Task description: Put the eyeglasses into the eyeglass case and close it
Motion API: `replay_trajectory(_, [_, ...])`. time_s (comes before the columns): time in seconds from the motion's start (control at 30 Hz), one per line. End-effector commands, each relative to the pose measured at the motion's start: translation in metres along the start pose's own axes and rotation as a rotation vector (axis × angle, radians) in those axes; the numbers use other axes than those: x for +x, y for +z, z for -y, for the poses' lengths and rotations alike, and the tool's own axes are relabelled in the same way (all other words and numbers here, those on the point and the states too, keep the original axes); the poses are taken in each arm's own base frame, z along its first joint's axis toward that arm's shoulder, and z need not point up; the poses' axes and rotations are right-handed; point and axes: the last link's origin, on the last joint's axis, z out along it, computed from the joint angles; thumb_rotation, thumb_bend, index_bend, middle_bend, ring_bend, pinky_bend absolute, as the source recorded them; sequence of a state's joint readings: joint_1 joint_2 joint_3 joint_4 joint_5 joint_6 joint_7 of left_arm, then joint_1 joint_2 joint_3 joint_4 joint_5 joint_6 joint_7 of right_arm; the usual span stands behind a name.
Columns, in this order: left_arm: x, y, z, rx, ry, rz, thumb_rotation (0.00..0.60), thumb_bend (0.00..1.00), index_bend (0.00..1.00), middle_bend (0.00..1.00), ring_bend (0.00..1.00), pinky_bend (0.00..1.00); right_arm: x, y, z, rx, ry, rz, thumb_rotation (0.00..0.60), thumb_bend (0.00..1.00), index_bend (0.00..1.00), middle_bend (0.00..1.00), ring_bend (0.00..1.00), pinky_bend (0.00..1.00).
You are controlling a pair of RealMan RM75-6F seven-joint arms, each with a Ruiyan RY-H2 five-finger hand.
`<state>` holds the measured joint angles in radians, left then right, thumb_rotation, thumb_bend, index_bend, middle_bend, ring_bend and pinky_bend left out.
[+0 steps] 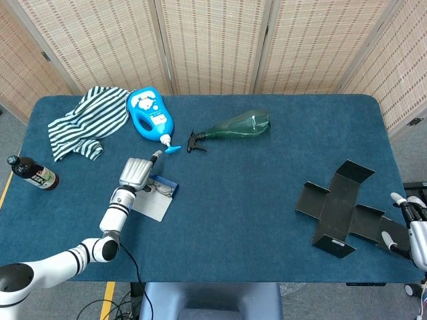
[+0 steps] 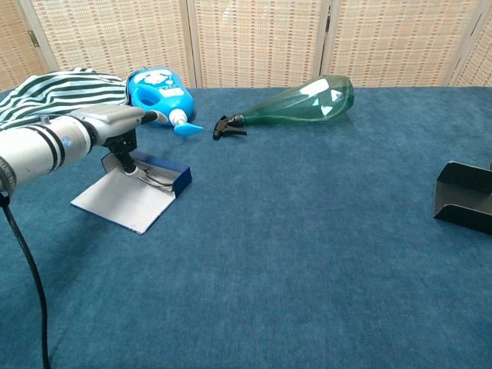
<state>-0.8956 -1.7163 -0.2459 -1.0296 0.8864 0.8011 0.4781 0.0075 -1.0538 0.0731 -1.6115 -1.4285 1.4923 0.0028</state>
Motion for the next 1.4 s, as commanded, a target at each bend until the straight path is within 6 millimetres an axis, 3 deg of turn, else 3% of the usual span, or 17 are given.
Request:
replay_trajectory(0.03, [0.002, 0.004, -0.002, 0.004, -0.008, -0.002, 0.6, 0.23, 0.04, 0.98, 0.99, 1.0, 0.0, 0.0, 0.0, 0.0, 0.0, 0.0, 0.6, 0.28, 0.1, 0.27, 0.23, 0.21])
replay_trajectory(0.37, [0.002, 0.006, -0.001, 0.026, 0.0, 0.005, 0.6, 0.23, 0.04, 0.98, 0.99, 1.0, 0.001, -0.002, -0.002, -0.005, 0.002, -0.003, 0.6, 0.28, 0.1, 0.27, 0.23, 0.21])
replay_trajectory(0.83, [0.005, -0.017, 0.009, 0.027, 0.039, 0.018, 0.6, 0.23, 0.0, 0.98, 0.99, 1.0, 0.0, -0.001, 0.002, 0.014, 0.006, -0.003, 0.6, 0.28, 0.1, 0.27, 0.23, 0.21])
replay_trajectory(1.07, [0.01, -0.049, 0.016, -0.054, 0.035, -0.065, 0.6, 0.23, 0.03, 0.97, 0.98, 1.0, 0.001, -0.001, 0.002, 0.016, 0.003, -0.005, 0.6, 0.28, 0.1, 0.27, 0.23, 0.21])
replay_trajectory(1.4, [-0.002, -0.099, 0.022, -0.203, 0.045, -0.135, 0.6, 0.23, 0.06, 0.97, 0.97, 1.0, -0.001, 0.005, 0.009, 0.039, -0.003, 0.0, 0.6, 0.28, 0.1, 0.27, 0.23, 0.21])
